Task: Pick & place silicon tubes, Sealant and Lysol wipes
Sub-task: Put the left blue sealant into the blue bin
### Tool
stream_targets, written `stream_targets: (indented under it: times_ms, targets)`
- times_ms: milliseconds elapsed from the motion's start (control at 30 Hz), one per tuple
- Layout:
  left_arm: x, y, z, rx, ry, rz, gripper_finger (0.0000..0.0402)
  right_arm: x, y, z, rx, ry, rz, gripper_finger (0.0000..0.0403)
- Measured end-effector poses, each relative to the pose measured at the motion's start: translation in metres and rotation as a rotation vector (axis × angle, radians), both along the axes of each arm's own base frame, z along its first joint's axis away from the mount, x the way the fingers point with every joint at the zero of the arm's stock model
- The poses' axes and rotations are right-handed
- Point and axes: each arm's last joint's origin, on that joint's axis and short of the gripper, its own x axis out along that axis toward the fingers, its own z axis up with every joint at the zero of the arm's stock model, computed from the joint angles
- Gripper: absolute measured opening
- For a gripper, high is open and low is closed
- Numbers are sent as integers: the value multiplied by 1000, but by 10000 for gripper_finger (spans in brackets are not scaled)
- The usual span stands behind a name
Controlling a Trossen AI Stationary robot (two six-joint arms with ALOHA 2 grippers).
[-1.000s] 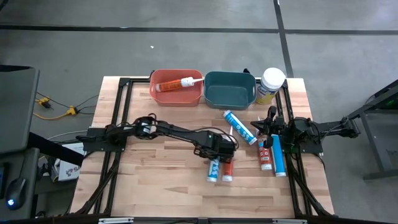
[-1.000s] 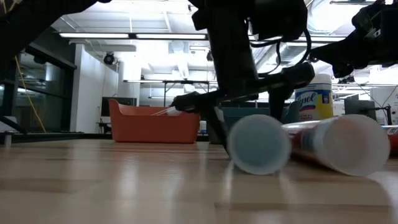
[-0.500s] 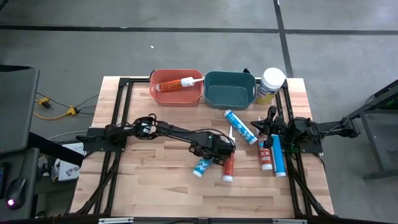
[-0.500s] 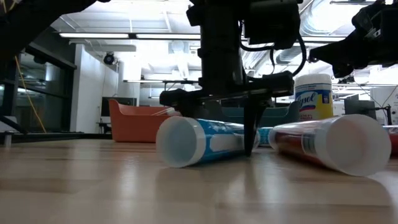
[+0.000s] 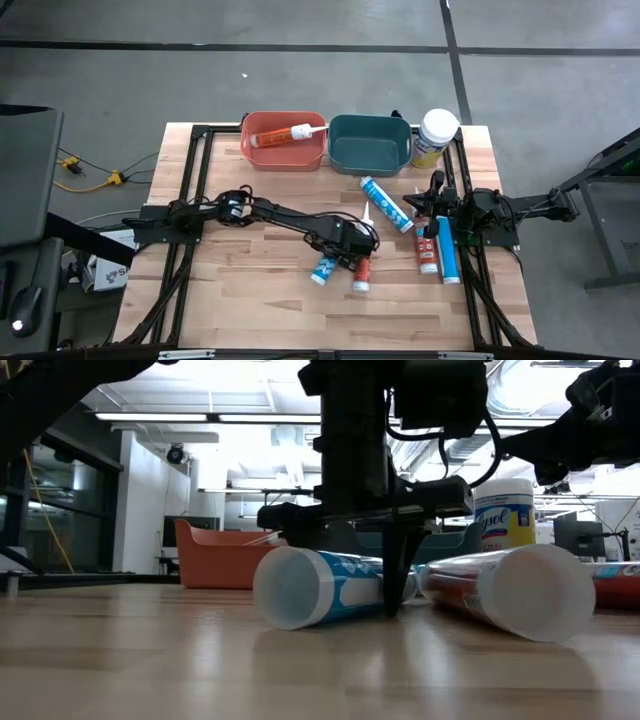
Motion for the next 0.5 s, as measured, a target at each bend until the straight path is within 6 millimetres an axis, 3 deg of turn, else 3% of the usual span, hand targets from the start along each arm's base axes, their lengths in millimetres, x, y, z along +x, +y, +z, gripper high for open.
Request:
stream_targets:
  times_ms: [133, 367, 500]
  targets:
    - [0, 1, 0, -4, -4, 15, 272, 0, 0, 0, 0, 0, 0, 1]
    - [1, 1, 0, -1, -6, 7, 197, 0, 0, 0, 0, 0, 0, 1]
    - [1, 0, 0, 1, -8, -10, 195, 0, 0, 0, 0, 0, 0, 1]
